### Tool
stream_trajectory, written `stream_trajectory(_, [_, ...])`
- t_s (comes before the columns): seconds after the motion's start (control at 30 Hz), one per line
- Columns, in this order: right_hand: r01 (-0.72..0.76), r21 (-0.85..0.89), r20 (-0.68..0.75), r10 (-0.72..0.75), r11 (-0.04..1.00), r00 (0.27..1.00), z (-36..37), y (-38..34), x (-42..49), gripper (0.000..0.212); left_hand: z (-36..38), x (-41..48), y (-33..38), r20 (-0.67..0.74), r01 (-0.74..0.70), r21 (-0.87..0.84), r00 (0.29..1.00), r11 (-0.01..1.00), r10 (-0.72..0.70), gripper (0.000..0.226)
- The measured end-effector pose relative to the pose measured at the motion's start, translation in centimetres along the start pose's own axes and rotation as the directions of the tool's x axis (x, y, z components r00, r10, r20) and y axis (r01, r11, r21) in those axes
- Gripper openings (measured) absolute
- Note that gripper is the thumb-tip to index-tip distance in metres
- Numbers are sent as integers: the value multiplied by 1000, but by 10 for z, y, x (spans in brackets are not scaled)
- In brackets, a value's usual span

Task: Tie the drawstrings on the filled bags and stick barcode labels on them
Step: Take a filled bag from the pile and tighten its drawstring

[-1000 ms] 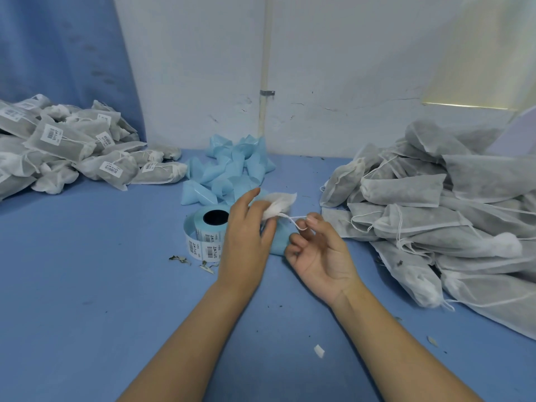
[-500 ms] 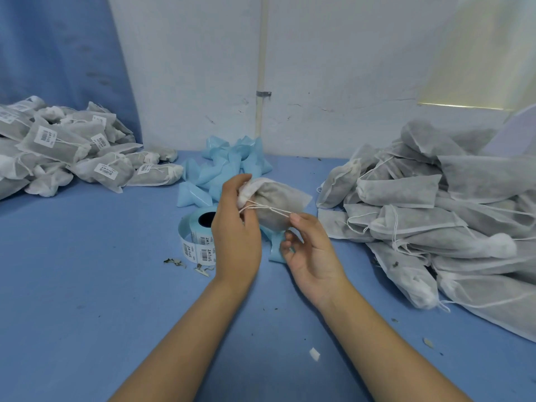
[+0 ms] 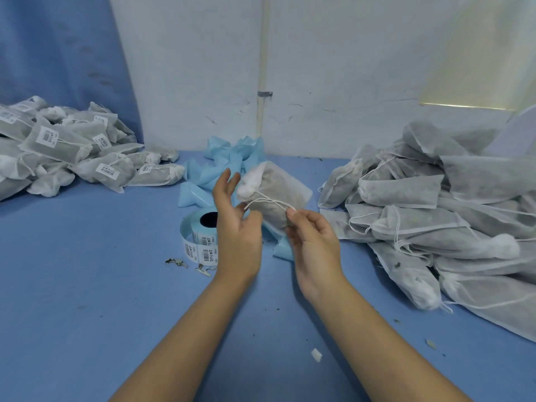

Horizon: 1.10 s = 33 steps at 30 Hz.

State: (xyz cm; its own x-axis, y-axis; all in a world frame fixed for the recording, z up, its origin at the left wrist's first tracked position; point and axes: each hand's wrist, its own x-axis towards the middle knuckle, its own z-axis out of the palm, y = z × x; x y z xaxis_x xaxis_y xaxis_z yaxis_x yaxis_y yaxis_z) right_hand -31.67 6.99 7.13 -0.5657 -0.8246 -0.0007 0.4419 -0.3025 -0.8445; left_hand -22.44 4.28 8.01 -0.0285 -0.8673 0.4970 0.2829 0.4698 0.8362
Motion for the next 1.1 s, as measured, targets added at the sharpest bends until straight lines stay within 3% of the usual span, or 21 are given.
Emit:
stream_trajectory(0.1, [7,13,17,-7,1000,1000,5,1,-2,16,4,-5,-5,66,54,-84,997,995,-48,75])
stream_trajectory(0.2, [2,28,13,-3,1000,1000,7,4,-5,17,9,-7,-7,49,98,-33,994,995,-97,78])
stream_trajectory(0.4, [21,-43,22,-20,999,1000,10,5,-9,16,12,-1,1,-101,194,-99,974,976,-204,35])
stream_trajectory(0.6, [131,-212,89,-114,969,990,9,10,-16,16,7,4,4,-145,288,-241,934,927,-327,15])
stream_trajectory(0.7, [206,-349,83,-189,914,978,7,19,-19,10,4,6,4,-152,249,-254,944,935,-293,19])
stream_trajectory(0.8, [217,-524,97,-195,823,976,4,30,-20,10,-3,12,4,-175,174,-226,961,958,-216,22])
stream_trajectory(0.93, [398,-728,362,-180,559,915,2,35,-15,34,-14,21,3,-222,139,-223,957,965,-189,20])
stream_trajectory(1.03, [579,-738,542,-206,347,815,5,34,-8,37,-18,22,0,-220,166,-236,951,958,-219,23])
stream_trajectory(1.1, [608,-727,579,-189,321,793,4,33,-4,46,-20,23,-1,-224,172,-259,947,951,-232,27])
